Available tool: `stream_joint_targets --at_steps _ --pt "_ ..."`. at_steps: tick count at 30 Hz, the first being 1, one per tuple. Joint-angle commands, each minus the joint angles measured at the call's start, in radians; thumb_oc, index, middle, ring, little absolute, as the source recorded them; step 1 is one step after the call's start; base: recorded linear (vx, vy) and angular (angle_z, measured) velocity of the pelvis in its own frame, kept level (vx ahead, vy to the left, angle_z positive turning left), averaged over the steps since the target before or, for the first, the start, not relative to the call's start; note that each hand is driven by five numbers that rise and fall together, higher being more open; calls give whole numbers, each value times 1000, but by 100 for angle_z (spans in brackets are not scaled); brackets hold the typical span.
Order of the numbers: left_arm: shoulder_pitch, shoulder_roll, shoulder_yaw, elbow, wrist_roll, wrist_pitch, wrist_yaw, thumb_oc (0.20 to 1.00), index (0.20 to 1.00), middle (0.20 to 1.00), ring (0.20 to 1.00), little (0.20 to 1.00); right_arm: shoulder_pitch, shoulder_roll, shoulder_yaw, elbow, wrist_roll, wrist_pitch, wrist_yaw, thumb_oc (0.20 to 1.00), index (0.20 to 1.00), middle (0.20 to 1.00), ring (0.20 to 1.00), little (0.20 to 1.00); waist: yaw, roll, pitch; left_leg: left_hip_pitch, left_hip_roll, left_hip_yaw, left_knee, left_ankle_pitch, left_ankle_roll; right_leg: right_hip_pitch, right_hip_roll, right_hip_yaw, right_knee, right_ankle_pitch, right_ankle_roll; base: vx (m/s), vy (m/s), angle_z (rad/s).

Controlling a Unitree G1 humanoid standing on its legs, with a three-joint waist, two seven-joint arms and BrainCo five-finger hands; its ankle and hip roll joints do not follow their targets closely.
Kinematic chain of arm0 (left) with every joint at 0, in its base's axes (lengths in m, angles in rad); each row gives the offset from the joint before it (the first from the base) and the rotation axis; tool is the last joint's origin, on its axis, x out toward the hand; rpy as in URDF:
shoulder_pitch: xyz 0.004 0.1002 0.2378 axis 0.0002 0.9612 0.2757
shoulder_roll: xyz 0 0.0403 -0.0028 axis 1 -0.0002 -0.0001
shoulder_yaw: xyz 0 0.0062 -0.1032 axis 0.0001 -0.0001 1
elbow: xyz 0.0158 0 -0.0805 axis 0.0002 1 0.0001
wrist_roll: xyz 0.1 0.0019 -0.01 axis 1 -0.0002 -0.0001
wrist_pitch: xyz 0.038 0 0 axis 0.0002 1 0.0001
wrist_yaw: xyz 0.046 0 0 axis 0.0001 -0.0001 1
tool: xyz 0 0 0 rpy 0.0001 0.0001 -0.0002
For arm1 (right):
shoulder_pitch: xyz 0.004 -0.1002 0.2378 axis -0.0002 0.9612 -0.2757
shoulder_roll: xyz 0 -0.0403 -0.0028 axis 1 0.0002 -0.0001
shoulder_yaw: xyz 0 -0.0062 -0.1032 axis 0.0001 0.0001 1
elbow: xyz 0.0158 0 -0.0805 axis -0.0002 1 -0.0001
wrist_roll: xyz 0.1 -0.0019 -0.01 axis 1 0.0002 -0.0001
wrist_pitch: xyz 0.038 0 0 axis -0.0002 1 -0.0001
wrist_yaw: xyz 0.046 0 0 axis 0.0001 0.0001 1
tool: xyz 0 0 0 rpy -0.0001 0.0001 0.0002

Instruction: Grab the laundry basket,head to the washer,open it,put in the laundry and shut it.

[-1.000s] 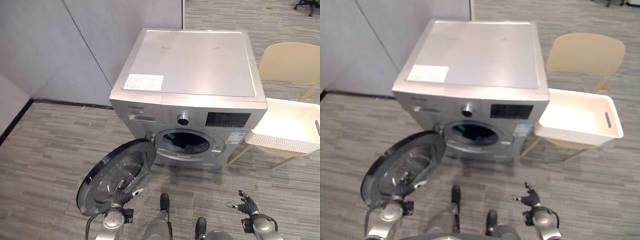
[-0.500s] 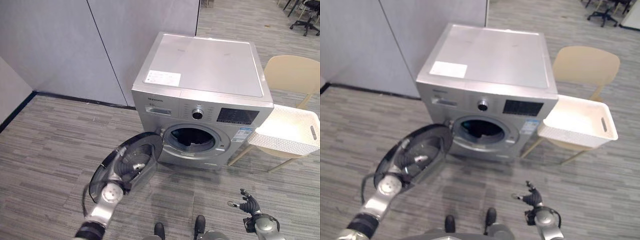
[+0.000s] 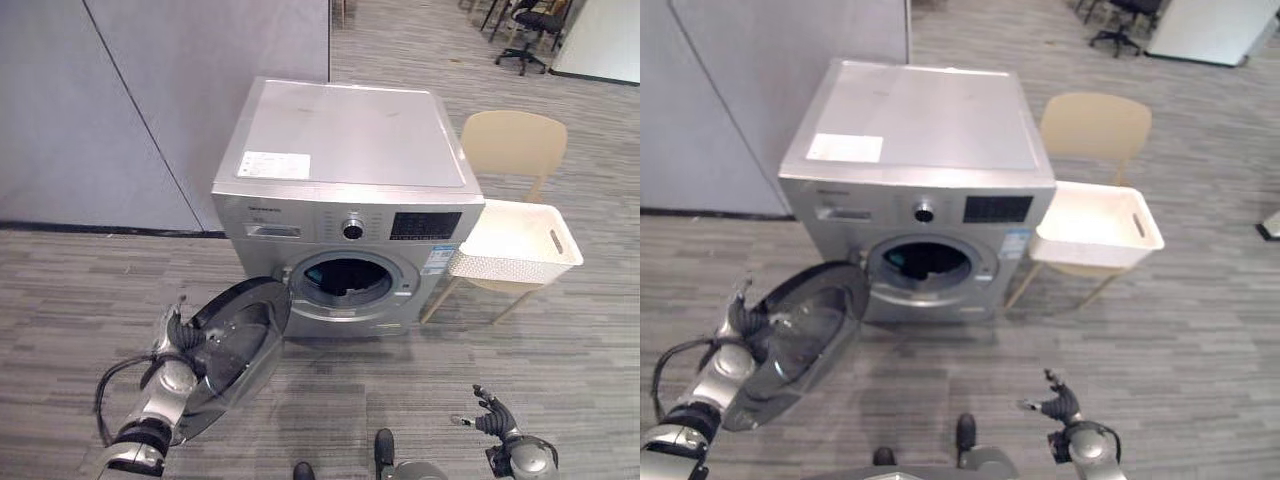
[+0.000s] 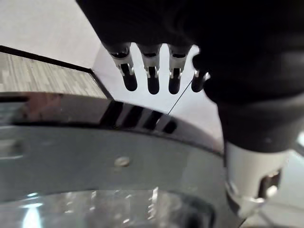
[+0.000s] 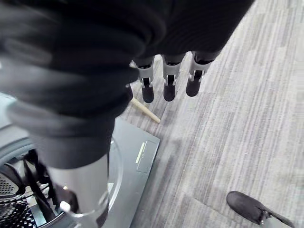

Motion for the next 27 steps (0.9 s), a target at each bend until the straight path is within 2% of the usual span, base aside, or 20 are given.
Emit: stream_joint_targets --at_steps 1,4,9,11,15,16,19,20,22,23,27 --pt "-62 31 -4 28 15 -15 -12 1000 1000 1000 1000 1000 -40 -33 -1 -28 -23 -19 13 1000 1000 1000 1000 1000 -3 15 -2 -33 0 -39 0 -31 -20 40 -18 17 43 -113 101 5 34 -10" --pt "-54 14 -14 62 14 -15 -24 1000 1000 1000 1000 1000 -47 -36 1 -22 -21 -15 16 1000 1000 1000 1000 1000 -2 13 0 -38 0 -36 0 -30 -19 34 -19 17 41 -110 103 1 7 -1" --pt "11 -115 -19 2 -82 -35 -49 1000 1000 1000 1000 1000 -57 -16 3 0 -24 -10 7 1000 1000 1000 1000 1000 9 17 4 -38 -3 -44 0 -33 -16 40 -21 9 31 -112 101 6 -3 2" --pt "70 -202 -52 -112 -150 -45 -86 1000 1000 1000 1000 1000 -67 -1 -1 12 -25 -1 -1 1000 1000 1000 1000 1000 17 25 5 -28 -6 -53 0 -35 -15 55 -23 -2 27 -116 98 32 -21 8" --pt "117 -253 -115 -250 -176 -48 -145 1000 1000 1000 1000 1000 -76 11 -1 7 -25 6 -4 1000 1000 1000 1000 1000 20 33 8 -25 -8 -63 0 -34 -14 66 -25 -8 24 -120 96 26 -45 15" --pt "140 -275 -170 -341 -211 -56 -199 1000 1000 1000 1000 1000 -74 18 4 0 -25 10 -4 1000 1000 1000 1000 1000 17 39 11 -22 -8 -67 0 -35 -14 71 -25 -11 24 -123 95 18 -75 26" --pt "146 -278 -209 -423 -247 -59 -235 1000 1000 1000 1000 1000 -68 20 6 -8 -25 12 -2 1000 1000 1000 1000 1000 12 45 15 -20 -8 -69 0 -34 -15 71 -24 -10 25 -125 94 -2 -63 11" --pt "134 -294 -245 -474 -308 -59 -256 1000 1000 1000 1000 1000 -65 22 12 -14 -25 16 -2 1000 1000 1000 1000 1000 5 50 22 -20 -8 -67 0 -33 -14 67 -24 -7 28 -124 94 -16 -60 -3" --pt "126 -294 -265 -502 -330 -60 -266 1000 1000 1000 1000 1000 -61 20 13 -23 -26 17 -4 1000 1000 1000 1000 1000 1 53 24 -18 -7 -64 0 -35 -13 65 -23 -5 30 -124 94 -9 -55 -3" --pt "95 -307 -299 -539 -365 -60 -278 1000 1000 1000 1000 1000 -48 17 17 -30 -29 18 -3 1000 1000 1000 1000 1000 -14 59 27 -15 -6 -53 0 -36 -13 61 -22 3 31 -123 95 11 -44 -5" --pt "-31 -334 -337 -513 -382 -56 -231 1000 1000 1000 1000 1000 -43 -2 24 -35 -33 24 -13 1000 1000 1000 1000 1000 -58 80 46 -19 -1 -10 0 -36 -12 22 -17 48 40 -114 96 -9 -29 -38"
